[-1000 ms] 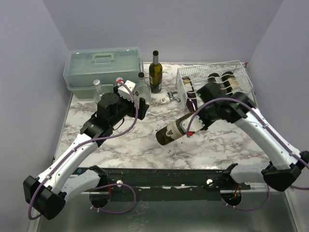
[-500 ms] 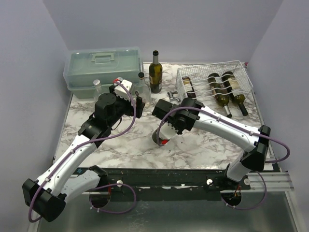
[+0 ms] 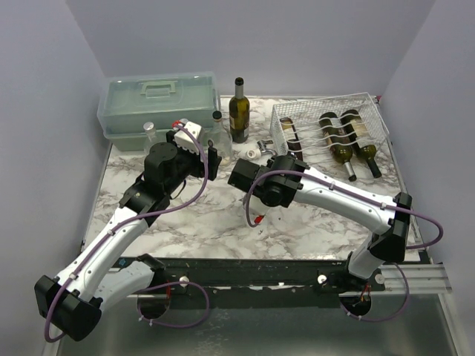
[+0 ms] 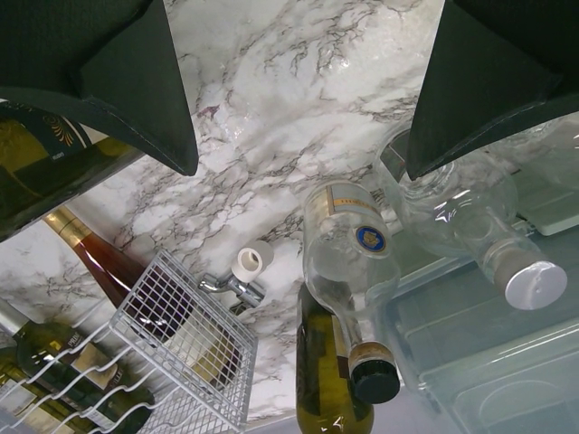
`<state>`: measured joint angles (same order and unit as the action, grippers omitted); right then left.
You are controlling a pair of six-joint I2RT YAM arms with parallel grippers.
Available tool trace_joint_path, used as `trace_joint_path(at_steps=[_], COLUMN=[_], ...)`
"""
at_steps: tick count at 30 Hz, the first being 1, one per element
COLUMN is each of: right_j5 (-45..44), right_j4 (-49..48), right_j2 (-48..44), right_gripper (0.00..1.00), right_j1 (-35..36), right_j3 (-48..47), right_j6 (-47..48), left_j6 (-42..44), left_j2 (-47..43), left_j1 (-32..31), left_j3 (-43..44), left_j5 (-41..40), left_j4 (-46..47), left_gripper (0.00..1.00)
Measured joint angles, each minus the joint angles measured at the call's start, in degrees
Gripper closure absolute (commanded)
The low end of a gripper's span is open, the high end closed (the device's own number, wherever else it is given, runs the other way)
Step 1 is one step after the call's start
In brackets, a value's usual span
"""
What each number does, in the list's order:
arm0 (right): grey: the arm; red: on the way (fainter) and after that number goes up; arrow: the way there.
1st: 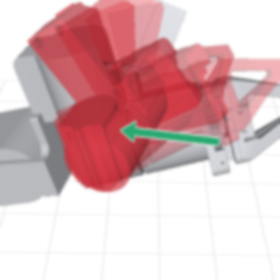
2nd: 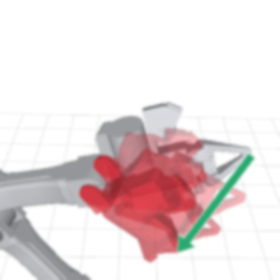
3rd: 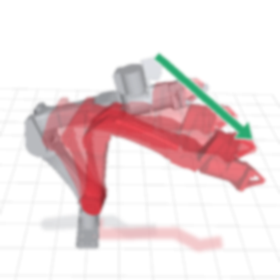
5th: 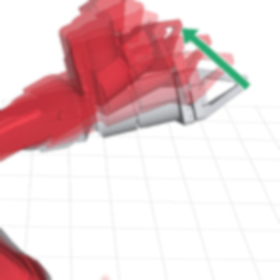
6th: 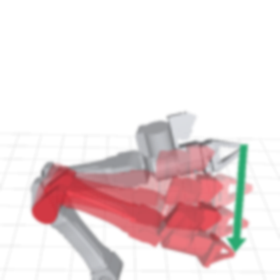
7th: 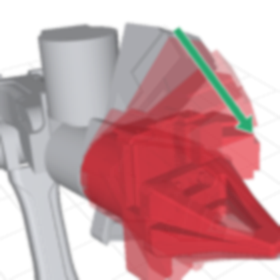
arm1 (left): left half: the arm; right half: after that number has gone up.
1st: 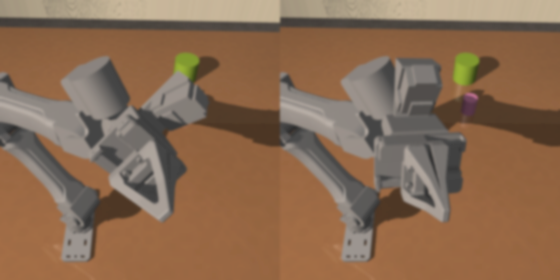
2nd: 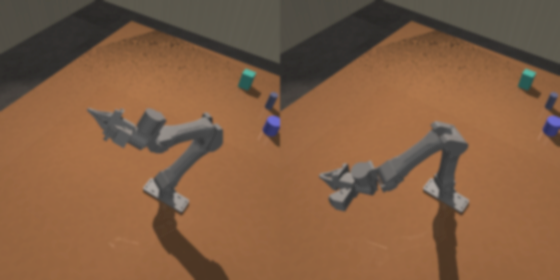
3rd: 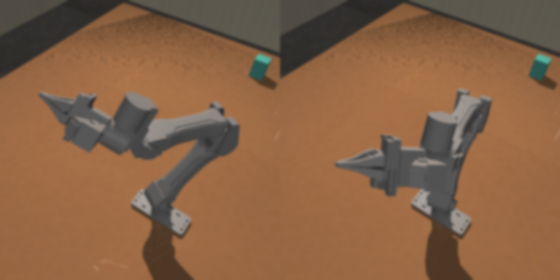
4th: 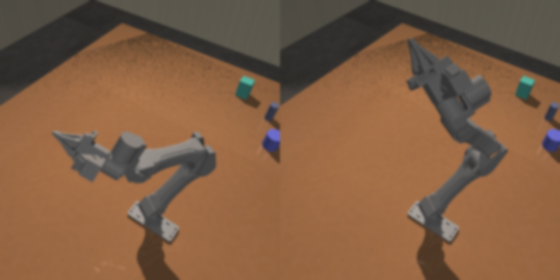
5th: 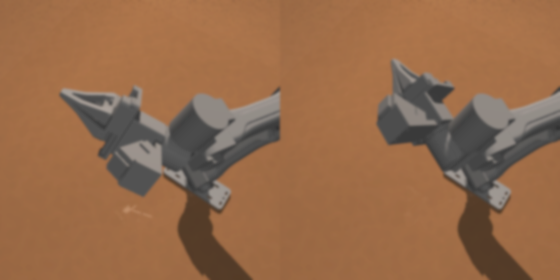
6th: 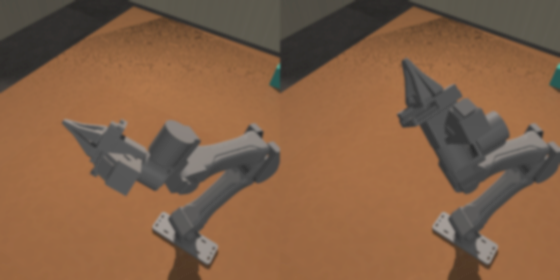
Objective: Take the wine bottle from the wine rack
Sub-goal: Place the wine bottle at the center of the board.
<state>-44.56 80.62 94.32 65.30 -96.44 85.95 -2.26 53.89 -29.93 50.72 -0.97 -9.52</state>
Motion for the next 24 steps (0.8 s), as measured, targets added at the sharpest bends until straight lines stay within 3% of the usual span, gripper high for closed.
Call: trace_joint_path(at_steps=[16,24], right_j5=[-0.6,-0.6], right_j4=[0.0,-0.2], right_j2=[1.2,4.1], right_gripper=[0.97,0.84], right_j1=[1.9,3.7], right_j3=[2.3,3.2], right_j6=[3.0,3.3], left_j6=[0.0,0.0], left_j2=[0.0,0.0], left_j1=[0.5,0.7], left_j3=[0.0,0.0], left_j5=[0.0,0.0], left_j4=[0.0,0.0], left_gripper=[0.01,0.01])
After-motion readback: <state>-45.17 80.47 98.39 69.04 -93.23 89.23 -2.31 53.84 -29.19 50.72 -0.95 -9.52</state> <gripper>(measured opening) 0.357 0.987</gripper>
